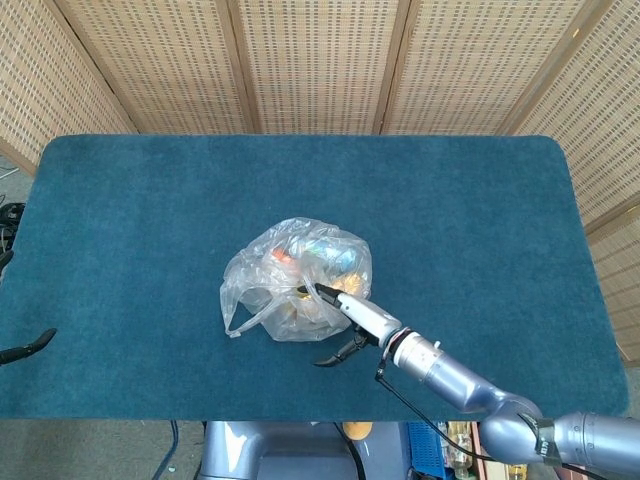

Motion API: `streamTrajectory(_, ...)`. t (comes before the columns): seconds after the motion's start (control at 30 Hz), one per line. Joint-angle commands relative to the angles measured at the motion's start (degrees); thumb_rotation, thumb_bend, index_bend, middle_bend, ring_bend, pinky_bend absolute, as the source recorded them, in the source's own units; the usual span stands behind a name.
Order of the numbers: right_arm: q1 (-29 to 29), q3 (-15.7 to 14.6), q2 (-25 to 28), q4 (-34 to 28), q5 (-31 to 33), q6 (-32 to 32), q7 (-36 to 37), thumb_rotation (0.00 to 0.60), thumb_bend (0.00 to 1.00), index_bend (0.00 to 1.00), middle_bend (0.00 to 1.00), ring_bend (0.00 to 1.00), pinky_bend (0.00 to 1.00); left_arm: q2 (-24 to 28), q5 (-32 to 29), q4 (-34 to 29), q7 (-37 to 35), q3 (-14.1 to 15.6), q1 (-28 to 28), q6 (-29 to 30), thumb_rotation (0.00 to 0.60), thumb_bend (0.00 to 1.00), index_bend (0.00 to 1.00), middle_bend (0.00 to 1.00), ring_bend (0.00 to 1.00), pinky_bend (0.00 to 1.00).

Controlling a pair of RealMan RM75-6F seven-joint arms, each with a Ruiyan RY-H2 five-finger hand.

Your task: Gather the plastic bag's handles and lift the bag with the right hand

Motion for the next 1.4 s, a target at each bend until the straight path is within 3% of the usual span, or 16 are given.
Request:
streamTrajectory(0.03, 0.37, 1.84, -1.34, 0.73, 0.52, -1.04, 3.49, 0.600, 0.00, 0.10, 0.10, 0.00, 0.00, 0.04, -0.01, 0.02, -0.03, 0.01, -0.03, -0.05, 0.600, 0.20, 0.00, 0.00, 0.00, 0.00)
streamTrajectory(0.3, 0.50, 5.38, -1.69, 1.08, 3.64, -6.48, 13.51, 0.600, 0.00, 0.12, 0.14, 0.00, 0.00, 0.11, -0.14, 0.00, -0.12, 0.01, -0.10, -0.23, 0.600, 0.20, 0.00, 0.00, 0.00, 0.00)
streamTrajectory(0.5, -1.03, 11.28, -2.20, 1.02, 5.24, -11.44, 23.60, 0.600, 0.00, 0.14, 0.19, 0.04, 0.03, 0.08, -0.31, -0.04, 0.02, -0.03, -0.20, -0.35, 0.600, 0.20, 0.00, 0.00, 0.00, 0.00)
streamTrajectory(0.7, -3.41, 15.89, -3.11, 1.62, 5.27, -15.81, 30.53, 0.600, 0.00, 0.15, 0.23, 0.11, 0.12, 0.11, -0.63, 0.01, -0.18, -0.13, -0.28, -0.53, 0.600, 0.20, 0.00, 0.00, 0.00, 0.00)
streamTrajectory(0.83, -5.26, 19.16, -3.64, 2.22, 4.80, -20.18, 33.98, 0.600, 0.00, 0.19, 0.25, 0.13, 0.12, 0.09, -0.85, -0.01, -0.08, -0.16, -0.41, -0.79, 0.600, 0.20, 0.00, 0.00, 0.00, 0.00)
streamTrajectory(1.1, -8.06, 24.90, -5.29, 4.86, 4.84, -29.46, 35.64, 0.600, 0.00, 0.30, 0.37, 0.24, 0.14, 0.03, -1.16, -0.12, 0.24, -0.19, -0.50, -0.94, 0.600, 0.20, 0.00, 0.00, 0.00, 0.00)
streamTrajectory(1.4, -10.87, 29.39, -7.95, 8.06, 6.53, -37.92, 30.03, 0.600, 0.00, 0.36, 0.42, 0.30, 0.18, -1.09, -2.52, 1.12, 1.95, -0.72, -2.16, -3.23, 0.600, 0.22, 0.00, 0.00, 0.00, 0.00)
